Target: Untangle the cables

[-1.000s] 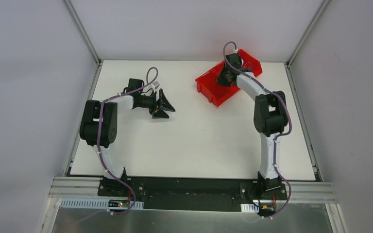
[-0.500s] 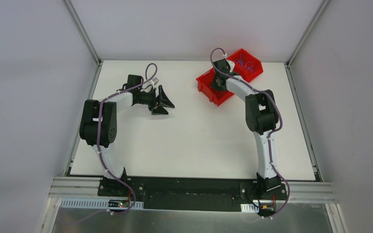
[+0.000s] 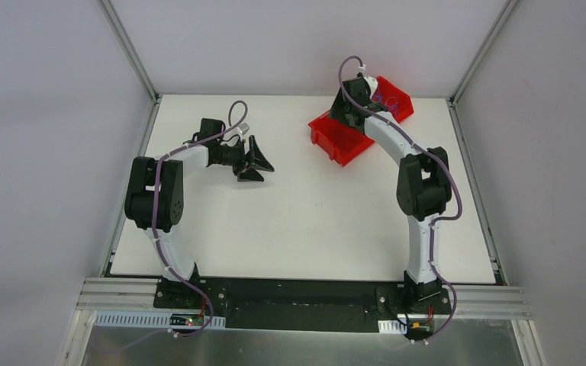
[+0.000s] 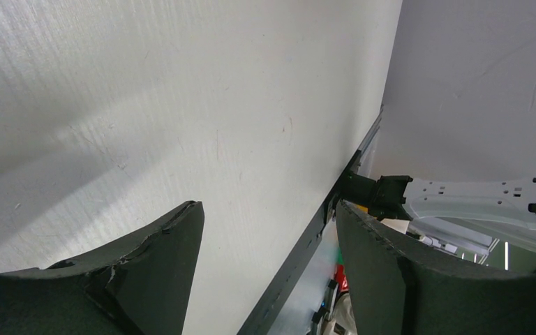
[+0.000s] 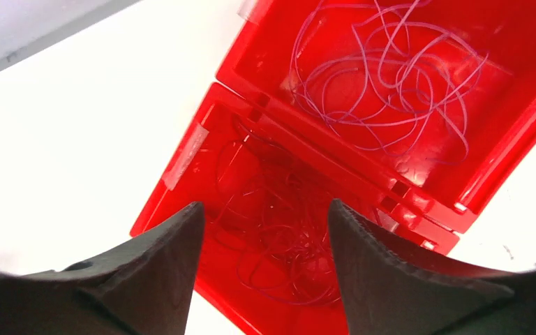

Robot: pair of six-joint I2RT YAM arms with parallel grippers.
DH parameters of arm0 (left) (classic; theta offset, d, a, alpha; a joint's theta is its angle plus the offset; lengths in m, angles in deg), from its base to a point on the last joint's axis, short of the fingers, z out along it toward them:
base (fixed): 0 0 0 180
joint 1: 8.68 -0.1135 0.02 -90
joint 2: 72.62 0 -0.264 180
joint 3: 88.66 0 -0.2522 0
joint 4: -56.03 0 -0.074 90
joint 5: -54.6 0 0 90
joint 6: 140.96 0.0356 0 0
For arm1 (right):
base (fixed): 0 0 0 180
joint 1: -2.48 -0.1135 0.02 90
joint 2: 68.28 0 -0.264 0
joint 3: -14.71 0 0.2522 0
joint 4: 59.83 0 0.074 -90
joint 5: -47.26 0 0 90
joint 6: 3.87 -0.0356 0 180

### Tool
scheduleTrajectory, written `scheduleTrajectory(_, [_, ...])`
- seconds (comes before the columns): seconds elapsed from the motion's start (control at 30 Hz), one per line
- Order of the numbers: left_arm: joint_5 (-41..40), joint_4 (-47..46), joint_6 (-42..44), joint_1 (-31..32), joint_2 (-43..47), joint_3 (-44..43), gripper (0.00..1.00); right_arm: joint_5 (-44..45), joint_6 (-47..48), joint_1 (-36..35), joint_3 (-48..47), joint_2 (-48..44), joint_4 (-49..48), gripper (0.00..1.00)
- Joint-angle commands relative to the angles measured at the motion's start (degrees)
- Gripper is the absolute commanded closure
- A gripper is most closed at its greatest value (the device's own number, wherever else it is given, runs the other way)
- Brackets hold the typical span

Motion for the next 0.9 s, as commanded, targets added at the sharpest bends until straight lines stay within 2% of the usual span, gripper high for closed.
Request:
scheduleTrajectory(0.0, [-0.9,0.7,2.0,-0.5,4.1,0.6,0.29,1.3,1.7,-0.2,-0.9,-4.6,0.2,0.27])
scheduleTrajectory(0.03, [-1.0,1.3,2.7,-0.6,4.6,0.4,0.29,0.7,2.4,-0.1,-1.4,-5.0,0.6,0.22])
scheduleTrajectory(0.1, [-1.5,4.5,5.3,-0.6,5.8,-0.9,0.28,-1.0,4.7,0.1,-2.3,-6.2,2.4,0.04])
scheduleTrajectory(0.13, [-2.3,7.2,7.6,-0.6,6.7,-2.2,0.26,-2.3,7.1,0.3,-2.9,-7.2,3.3,0.01])
scheduleTrajectory(0.17, [-3.4,10.6,10.7,-0.6,7.7,-3.7,0.22,-3.8,9.1,0.3,-3.4,-8.3,4.5,0.01])
scheduleTrajectory(0.23, [-6.7,17.1,17.0,-0.6,10.1,-7.1,0.02,-5.7,13.2,0.7,-4.1,-11.3,6.9,0.01])
scheduleTrajectory(0.37, [-15.1,32.7,27.7,-0.6,11.8,-18.1,0.01,-12.5,17.4,3.3,-0.7,-19.6,9.4,0.01])
scheduleTrajectory(0.47, [-22.9,47.4,31.3,-0.6,7.7,-33.2,0.01,-26.1,15.5,9.0,3.8,-26.2,12.0,0.01])
scheduleTrajectory(0.53, [-28.4,56.9,32.6,-0.7,4.1,-42.4,0.01,-31.5,14.9,12.5,7.9,-30.0,13.4,0.01])
scheduleTrajectory(0.6, [-32.4,61.8,34.2,-0.7,3.0,-47.1,0.01,-33.6,14.8,15.7,13.6,-34.1,13.6,0.01])
scheduleTrajectory(0.67, [-36.1,61.8,35.1,-0.7,4.0,-47.5,0.01,-33.9,14.5,18.5,19.6,-38.2,13.6,0.01])
scheduleTrajectory(0.8, [-35.1,61.4,33.1,-0.7,5.1,-43.7,0.01,-35.3,15.3,20.9,33.5,-47.0,11.6,0.01])
scheduleTrajectory(0.87, [-33.9,60.3,30.7,-0.6,5.6,-39.2,0.01,-35.7,16.3,21.5,40.3,-51.1,11.1,0.01])
